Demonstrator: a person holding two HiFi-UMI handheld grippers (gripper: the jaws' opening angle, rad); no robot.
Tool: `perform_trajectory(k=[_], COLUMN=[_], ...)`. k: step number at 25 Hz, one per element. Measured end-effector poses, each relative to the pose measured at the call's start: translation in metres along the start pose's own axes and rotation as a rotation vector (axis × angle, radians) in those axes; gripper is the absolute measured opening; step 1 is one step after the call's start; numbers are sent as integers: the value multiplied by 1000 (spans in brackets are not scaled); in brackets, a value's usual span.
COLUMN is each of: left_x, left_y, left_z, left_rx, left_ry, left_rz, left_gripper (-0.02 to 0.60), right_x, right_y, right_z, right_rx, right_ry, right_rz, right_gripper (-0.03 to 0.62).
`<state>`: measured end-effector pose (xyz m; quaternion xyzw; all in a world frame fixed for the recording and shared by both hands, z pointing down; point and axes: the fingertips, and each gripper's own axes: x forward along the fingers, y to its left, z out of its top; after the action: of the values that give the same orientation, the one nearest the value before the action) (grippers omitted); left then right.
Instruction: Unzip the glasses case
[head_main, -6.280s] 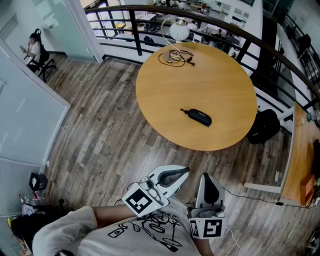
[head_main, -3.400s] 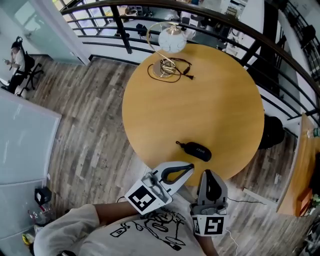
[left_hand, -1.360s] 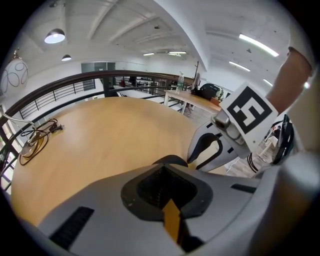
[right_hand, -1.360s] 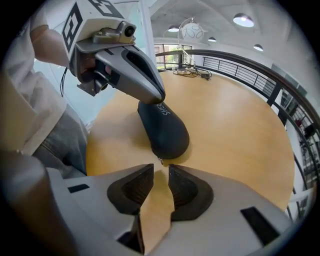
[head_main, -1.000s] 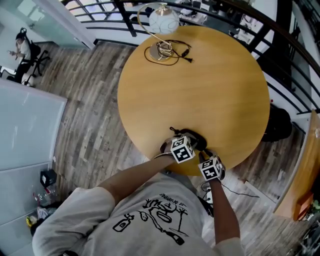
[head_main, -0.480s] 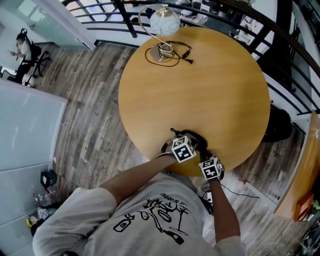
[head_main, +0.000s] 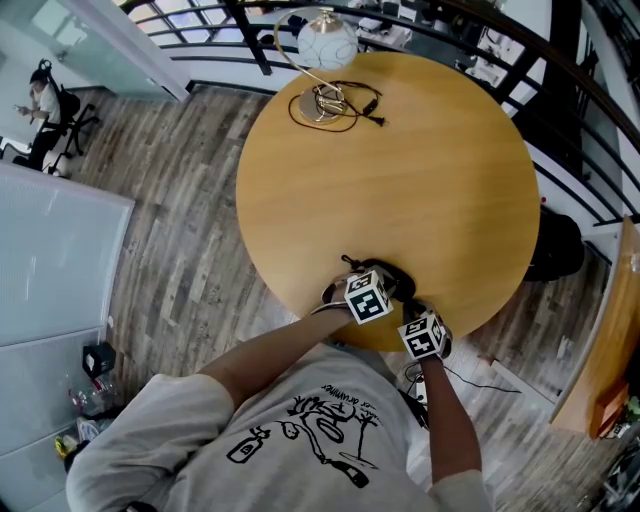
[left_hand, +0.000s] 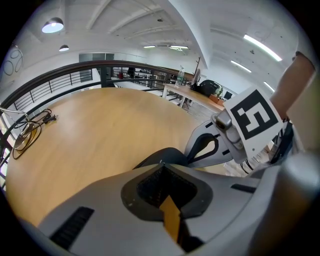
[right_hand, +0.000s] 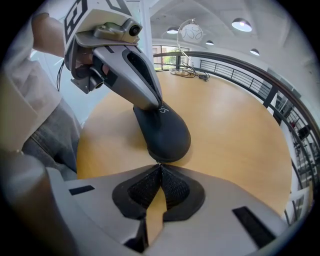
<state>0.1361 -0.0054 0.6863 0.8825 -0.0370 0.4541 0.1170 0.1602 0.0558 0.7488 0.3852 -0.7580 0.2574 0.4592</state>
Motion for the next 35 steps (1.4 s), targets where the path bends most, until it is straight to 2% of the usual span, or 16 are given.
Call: perform_trajectory(k=[6,18,27,35], left_x=[2,0,3,2], left_y=[-4,-6,-3,0], left_z=[-4,-1,-3,0], left_rx=[11,-13,-22,-46], left_ry=[7,-15,-16,-32], left_rz=[-15,-38,-34,-50], left_gripper=[6,6,6,6], right_x=[-1,-1,2,4], right_y=[-8,-33,-47,-54], right_z=[-4,2,12,19], right_rx=[-11,-98,-292,-395], right_ry=[17,40,91,122], right_rz=[-21,-57,-58,-43], right_gripper=[21,23,23,23])
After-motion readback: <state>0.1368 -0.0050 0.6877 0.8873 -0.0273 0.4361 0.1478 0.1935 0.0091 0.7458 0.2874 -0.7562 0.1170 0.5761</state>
